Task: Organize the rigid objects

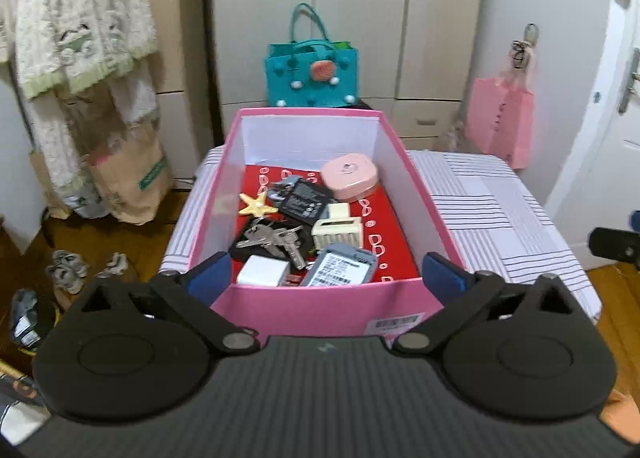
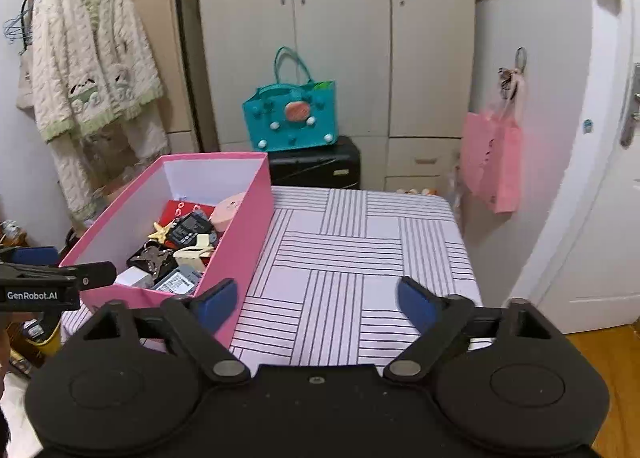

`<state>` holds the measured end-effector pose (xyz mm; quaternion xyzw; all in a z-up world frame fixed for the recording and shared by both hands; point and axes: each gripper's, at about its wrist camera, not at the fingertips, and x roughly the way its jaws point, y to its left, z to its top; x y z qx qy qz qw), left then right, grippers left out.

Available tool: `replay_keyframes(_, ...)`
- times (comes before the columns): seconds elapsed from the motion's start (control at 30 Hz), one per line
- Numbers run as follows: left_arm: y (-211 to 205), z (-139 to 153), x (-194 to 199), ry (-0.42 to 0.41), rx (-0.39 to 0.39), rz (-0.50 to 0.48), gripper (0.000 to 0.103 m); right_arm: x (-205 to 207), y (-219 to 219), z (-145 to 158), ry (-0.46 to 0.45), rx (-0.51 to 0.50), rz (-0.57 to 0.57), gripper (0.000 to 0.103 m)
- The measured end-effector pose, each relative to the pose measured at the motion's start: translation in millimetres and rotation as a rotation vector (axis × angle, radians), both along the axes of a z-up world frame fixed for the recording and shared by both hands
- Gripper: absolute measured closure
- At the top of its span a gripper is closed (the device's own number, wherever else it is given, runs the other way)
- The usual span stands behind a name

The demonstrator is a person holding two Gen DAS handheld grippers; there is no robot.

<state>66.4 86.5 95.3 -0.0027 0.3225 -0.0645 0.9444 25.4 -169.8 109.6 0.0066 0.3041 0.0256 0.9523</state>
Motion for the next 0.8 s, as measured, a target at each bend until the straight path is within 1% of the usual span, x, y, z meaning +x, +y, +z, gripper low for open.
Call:
replay_keyframes(0.07, -4.3, -1.9, -0.4, 0.019, 0.03, 0.032, 0.0, -2.1, 2.1, -0.3, -0.016, -0.012, -0.016, 0.001)
replay_keyframes(0.13, -9.2, -3.9, -2.7, 0.032, 0.066, 0.053, 0.0, -1.8, 4.1, -0.7, -0.018, -0.025, -0.015, 0.0)
replay_keyframes(0.2, -12.0, -5.0, -4.9, 0.05, 0.079, 0.063, 0.0, -1.4, 4.3, -0.6, -0.007, -0.03, -0.017, 0.0)
replay_keyframes(0.3, -16.3, -6.4, -8.8, 0.07, 0.083, 0.061, 0.0, -2.0, 3.0, -1.1, 0.003, -0.02, -0.029, 0.0)
replay_keyframes(0.37, -19.6, -6.9, -11.4, 0.081, 0.087, 0.054, 0.0, -3.9, 3.4, -3.2, 0.0, -0.035, -0.047, 0.0)
replay_keyframes(0.43, -21.5, -7.7, -15.6, 0.072, 0.084, 0.053, 0.0, -8.9, 4.2, -5.3, -0.027, -0.055, -0.063, 0.0)
replay_keyframes(0.5, -22.9, -9.8, -19.1, 0.053, 0.082, 0.078, 0.0, -13.7, 4.3, -9.1, -0.051, -0.065, -0.078, 0.0)
replay_keyframes(0.63, -26.6, -16.3, -21.1, 0.047, 0.096, 0.093, 0.0, -21.0, 3.1, -13.1, -0.077, -0.052, -0.058, 0.0)
replay_keyframes(0.7, -26.5, -19.0, -22.1, 0.046, 0.085, 0.108, 0.0, -23.7, 3.1, -13.8, -0.082, -0.037, -0.04, 0.0)
replay_keyframes(0.8, -28.9, -21.9, -26.3, 0.037, 0.065, 0.114, 0.0, -25.1, 5.5, -16.4, -0.09, -0.046, -0.029, 0.0)
